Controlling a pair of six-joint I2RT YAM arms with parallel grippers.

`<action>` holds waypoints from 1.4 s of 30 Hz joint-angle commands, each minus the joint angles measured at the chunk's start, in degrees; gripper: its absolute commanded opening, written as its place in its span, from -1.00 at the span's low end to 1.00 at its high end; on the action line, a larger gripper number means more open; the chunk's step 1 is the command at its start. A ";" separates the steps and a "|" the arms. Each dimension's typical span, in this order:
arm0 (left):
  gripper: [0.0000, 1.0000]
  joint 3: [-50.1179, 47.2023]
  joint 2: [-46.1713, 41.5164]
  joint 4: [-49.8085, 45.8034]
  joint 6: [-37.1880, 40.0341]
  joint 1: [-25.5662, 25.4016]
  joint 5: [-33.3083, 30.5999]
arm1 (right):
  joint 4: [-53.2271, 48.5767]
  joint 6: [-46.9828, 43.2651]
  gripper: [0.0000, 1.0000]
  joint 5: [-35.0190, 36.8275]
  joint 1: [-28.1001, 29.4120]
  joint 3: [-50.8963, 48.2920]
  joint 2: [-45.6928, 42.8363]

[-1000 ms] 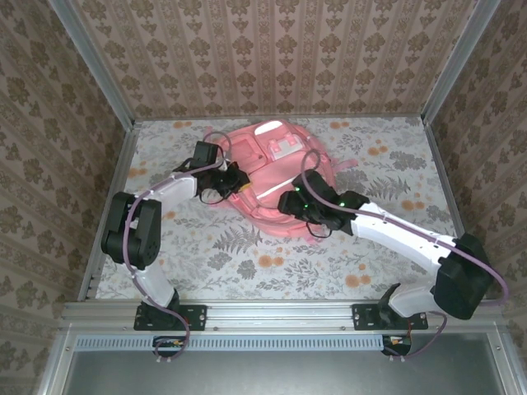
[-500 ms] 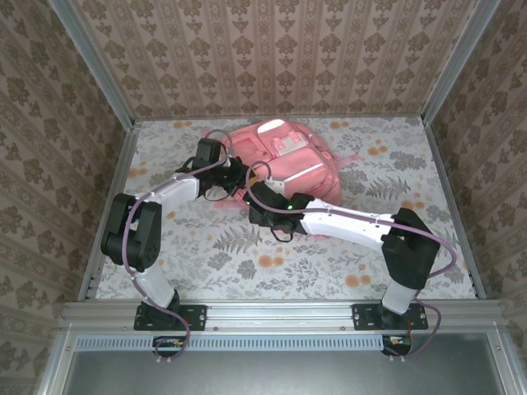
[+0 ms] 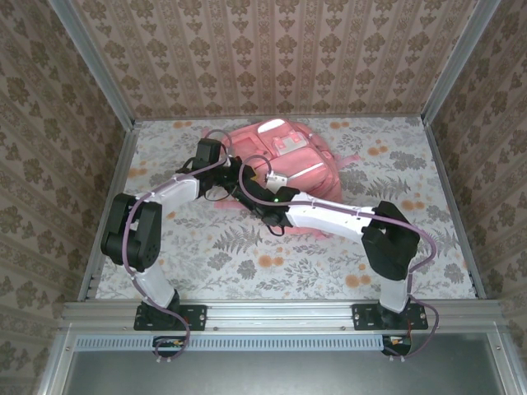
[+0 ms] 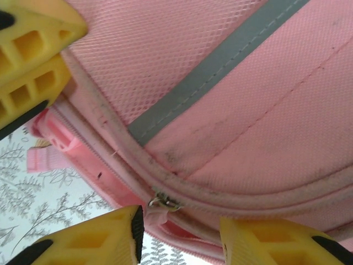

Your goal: Pack the student bag

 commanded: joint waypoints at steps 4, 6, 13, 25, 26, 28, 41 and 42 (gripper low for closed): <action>-1.00 0.00 -2.88 5.90 -1.15 -0.55 2.76 | -3.57 1.63 -0.10 1.68 -1.27 3.29 2.76; -1.00 -0.01 -3.02 5.91 -1.10 -0.54 2.76 | -3.75 1.50 -0.15 1.15 -1.47 3.44 3.11; -1.00 0.08 -2.82 5.67 -0.81 -0.54 2.65 | -5.14 0.04 -0.71 0.34 -1.41 2.80 2.47; -1.00 0.08 -2.90 4.24 0.54 0.00 1.74 | -7.54 -6.49 -0.91 1.15 -1.42 3.77 2.72; -1.00 -0.12 -2.98 4.19 0.97 0.22 1.48 | -7.97 -7.20 -0.97 1.48 -1.44 3.41 2.15; -1.00 -0.53 -3.11 3.72 2.09 0.98 0.86 | -7.97 -9.09 -1.00 2.04 -1.41 1.68 0.38; -1.00 -2.50 -1.13 1.90 7.66 5.08 -0.75 | -4.49 -21.86 -1.00 0.61 -6.54 -13.76 -15.31; -1.00 -2.42 -0.96 1.99 7.73 5.08 -0.77 | -3.94 -22.79 -1.00 -0.39 -6.89 -13.94 -15.69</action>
